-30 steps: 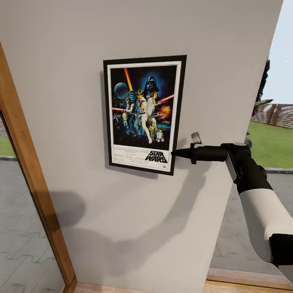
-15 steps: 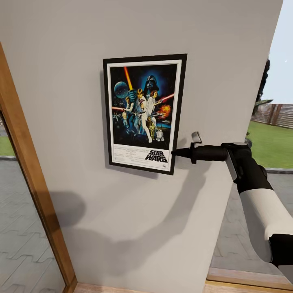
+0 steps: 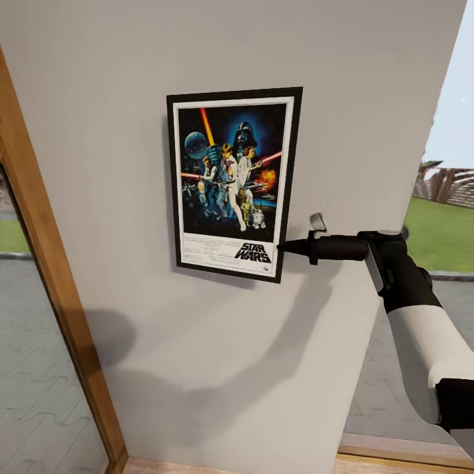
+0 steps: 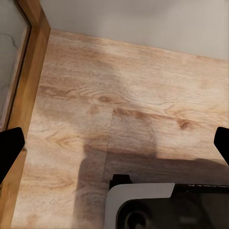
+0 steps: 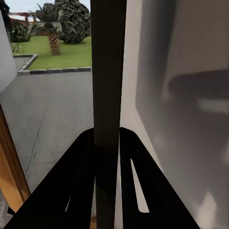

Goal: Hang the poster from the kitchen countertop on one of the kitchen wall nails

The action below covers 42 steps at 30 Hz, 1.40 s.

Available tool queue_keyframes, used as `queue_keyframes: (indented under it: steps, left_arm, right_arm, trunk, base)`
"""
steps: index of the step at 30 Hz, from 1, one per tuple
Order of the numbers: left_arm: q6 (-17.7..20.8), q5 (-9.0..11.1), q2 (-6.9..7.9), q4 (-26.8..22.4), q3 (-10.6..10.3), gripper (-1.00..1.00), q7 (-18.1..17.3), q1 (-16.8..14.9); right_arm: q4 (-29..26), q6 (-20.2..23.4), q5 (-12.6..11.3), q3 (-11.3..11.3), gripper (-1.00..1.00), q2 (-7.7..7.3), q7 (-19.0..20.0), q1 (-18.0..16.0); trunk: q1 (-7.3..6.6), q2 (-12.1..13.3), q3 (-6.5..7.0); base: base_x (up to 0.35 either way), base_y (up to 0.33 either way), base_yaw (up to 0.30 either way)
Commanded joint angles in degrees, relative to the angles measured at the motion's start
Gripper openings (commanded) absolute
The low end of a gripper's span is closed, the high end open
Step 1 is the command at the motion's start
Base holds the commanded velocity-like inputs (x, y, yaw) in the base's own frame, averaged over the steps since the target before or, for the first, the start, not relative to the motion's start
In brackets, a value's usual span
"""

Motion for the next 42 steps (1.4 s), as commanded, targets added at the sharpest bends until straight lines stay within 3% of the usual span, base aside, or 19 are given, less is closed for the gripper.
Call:
queue_keyframes:
  steps: [1, 42]
  left_arm:
    - [-0.02, 0.13, -0.02, -0.03, 0.19, 1.0, -0.35, 0.02]
    - [-0.02, 0.13, -0.02, -0.03, 0.19, 1.0, -0.35, 0.02]
  right_arm:
    - [0.01, 0.8, -0.11, -0.01, -1.0, 0.0, 0.3, -0.01]
    - [0.01, 0.8, -0.11, -0.04, -1.0, 0.0, 0.39, -0.01]
  trunk:
    - [0.02, -0.03, -0.01]
    - [0.02, -0.03, -0.01]
  base:
    - [0.0, 0.025, 0.0]
    - [0.0, 0.069, 0.0]
